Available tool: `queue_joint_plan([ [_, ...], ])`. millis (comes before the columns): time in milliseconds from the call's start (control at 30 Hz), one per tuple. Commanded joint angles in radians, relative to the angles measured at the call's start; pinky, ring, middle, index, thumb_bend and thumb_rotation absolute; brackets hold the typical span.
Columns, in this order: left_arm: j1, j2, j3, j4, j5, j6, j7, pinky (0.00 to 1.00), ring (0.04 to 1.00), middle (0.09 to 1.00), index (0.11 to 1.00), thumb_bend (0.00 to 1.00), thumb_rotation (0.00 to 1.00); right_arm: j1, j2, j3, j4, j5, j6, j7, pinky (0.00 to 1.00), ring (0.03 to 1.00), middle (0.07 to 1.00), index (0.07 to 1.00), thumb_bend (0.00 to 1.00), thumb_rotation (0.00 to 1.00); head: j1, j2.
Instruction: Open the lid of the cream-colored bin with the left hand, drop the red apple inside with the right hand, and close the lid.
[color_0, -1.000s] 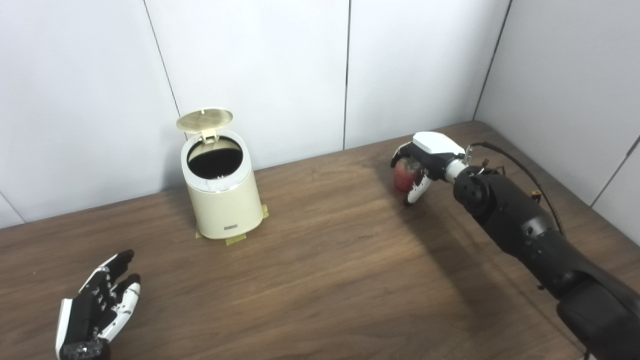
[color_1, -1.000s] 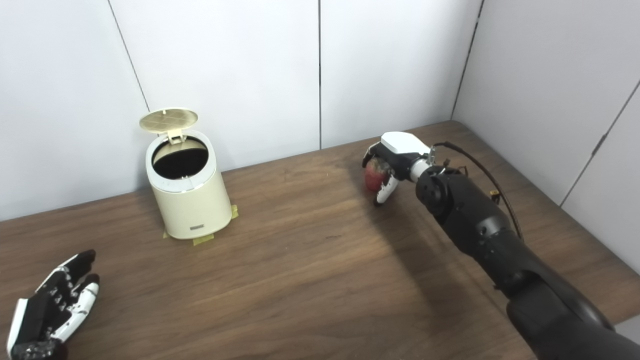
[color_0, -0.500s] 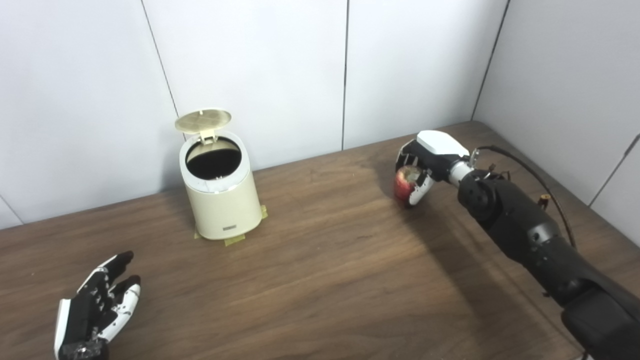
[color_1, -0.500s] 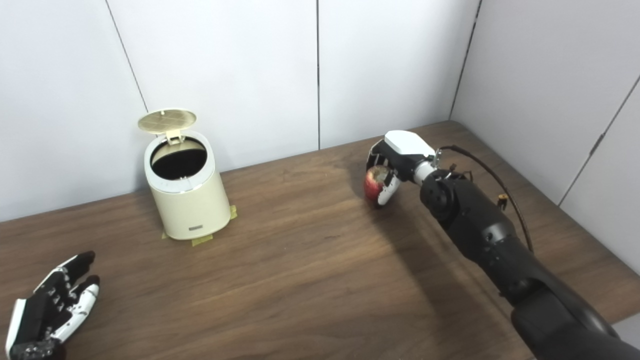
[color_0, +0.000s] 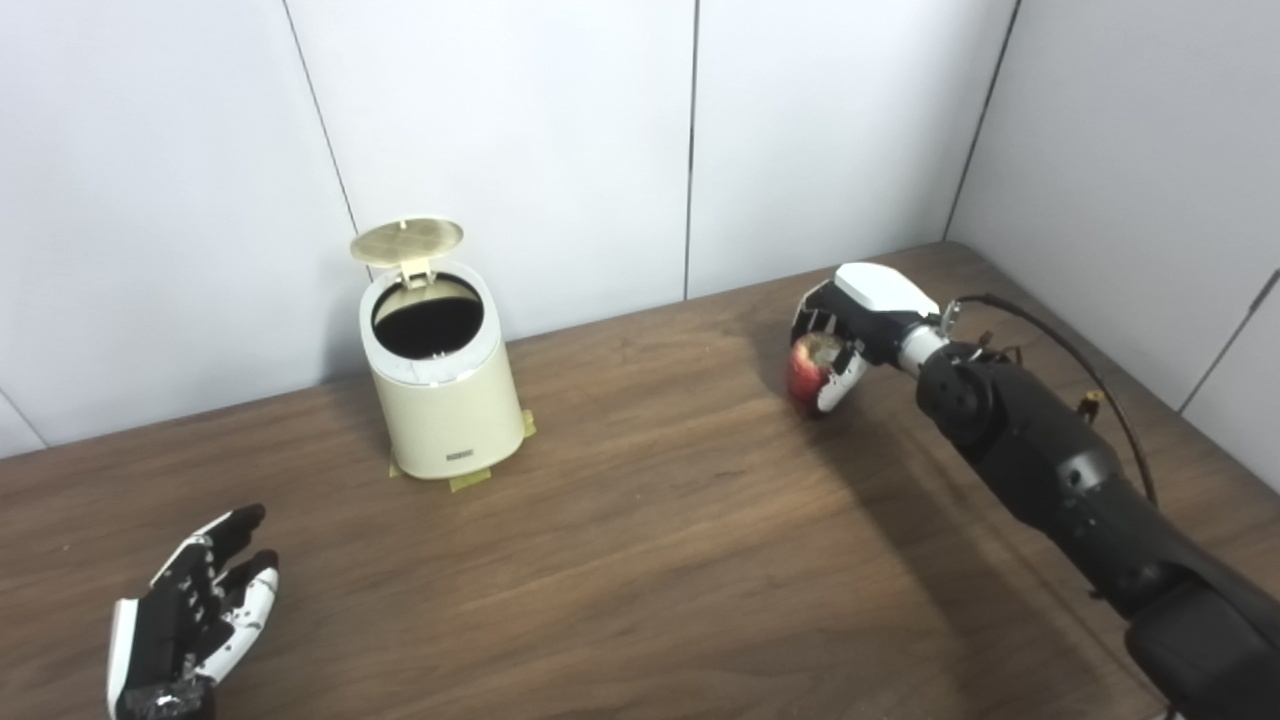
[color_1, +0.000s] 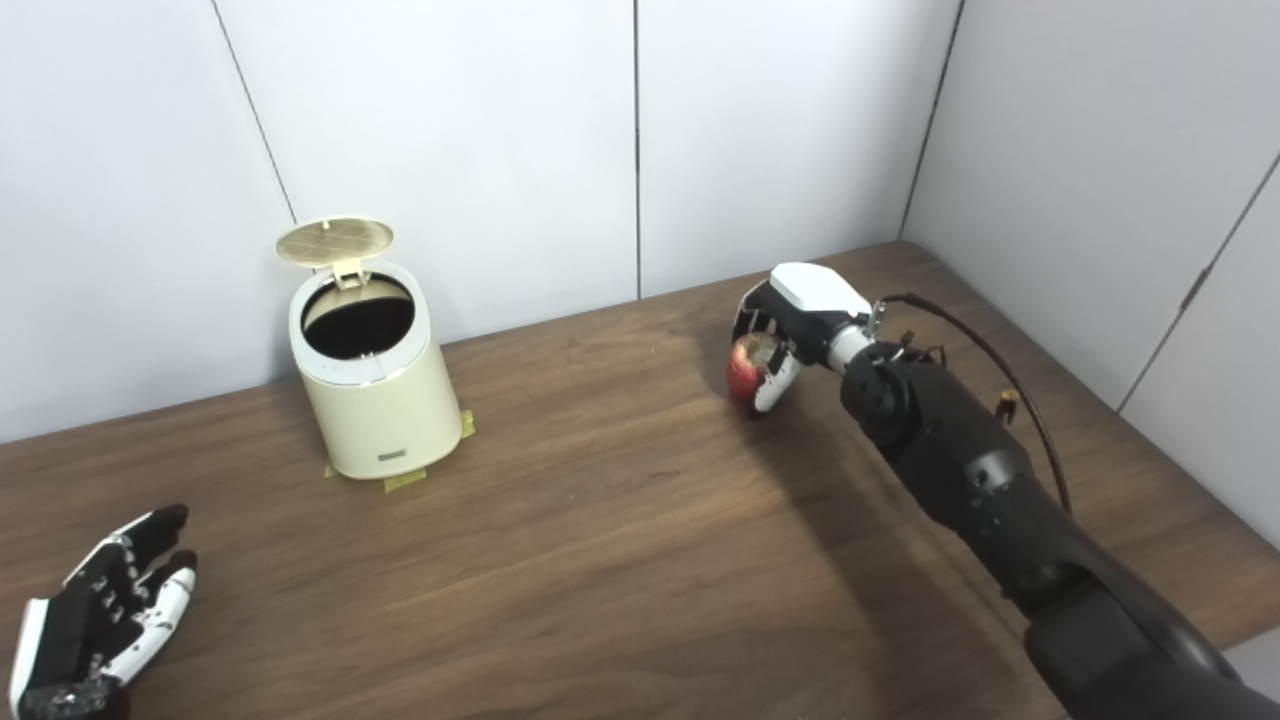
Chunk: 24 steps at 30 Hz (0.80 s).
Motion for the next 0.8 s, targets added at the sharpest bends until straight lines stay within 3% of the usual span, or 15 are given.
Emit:
queue_joint_plan([
  [0, -0.017, 0.004, 0.006, -0.011, 0.005, -0.032, 0.015, 0.86, 0.854, 0.819, 0.739, 0.28, 0.07, -0.041, -0.015, -0.028, -0.087, -0.004, -0.007, -0.030, 0.48, 0.431, 0.501, 0.498, 0.52, 0.00, 0.009, -0.001],
  [133, -0.015, 0.003, -0.002, -0.003, 0.017, -0.026, 0.016, 0.83, 0.843, 0.816, 0.740, 0.28, 0.08, -0.039, 0.008, -0.029, -0.201, -0.029, 0.027, -0.015, 0.46, 0.418, 0.501, 0.508, 0.52, 0.00, 0.024, -0.003],
  [267, -0.011, -0.009, -0.001, -0.002, -0.002, -0.025, 0.011, 0.89, 0.864, 0.827, 0.762, 0.30, 0.09, -0.049, 0.039, -0.022, -0.298, -0.054, 0.023, -0.014, 0.44, 0.411, 0.481, 0.525, 0.52, 0.00, 0.044, -0.002],
  [400, -0.008, -0.016, -0.010, -0.002, 0.021, -0.022, 0.021, 0.87, 0.850, 0.826, 0.767, 0.31, 0.15, -0.067, 0.092, -0.019, -0.414, -0.060, 0.055, 0.023, 0.47, 0.413, 0.480, 0.527, 0.52, 0.00, 0.095, -0.001],
  [533, -0.003, -0.031, -0.024, 0.003, 0.038, -0.025, 0.037, 0.83, 0.820, 0.807, 0.772, 0.32, 0.18, -0.093, 0.146, -0.011, -0.482, -0.069, 0.048, 0.038, 0.67, 0.425, 0.482, 0.515, 0.52, 0.00, 0.171, -0.010],
  [567, -0.002, -0.035, -0.027, 0.007, 0.041, -0.028, 0.041, 0.82, 0.814, 0.804, 0.774, 0.33, 0.19, -0.101, 0.164, -0.010, -0.494, -0.063, 0.050, 0.043, 0.66, 0.432, 0.481, 0.510, 0.52, 0.00, 0.185, -0.013],
  [667, -0.001, -0.041, -0.039, 0.019, 0.059, -0.045, 0.051, 0.78, 0.802, 0.798, 0.775, 0.33, 0.22, -0.119, 0.211, -0.019, -0.515, -0.028, 0.052, 0.055, 0.45, 0.427, 0.488, 0.507, 0.52, 0.00, 0.212, -0.019],
  [767, 0.001, -0.053, -0.047, 0.021, 0.068, -0.042, 0.060, 0.78, 0.804, 0.802, 0.777, 0.33, 0.24, -0.146, 0.253, -0.009, -0.512, -0.039, 0.048, 0.049, 0.40, 0.401, 0.496, 0.515, 0.52, 0.00, 0.235, -0.025],
])
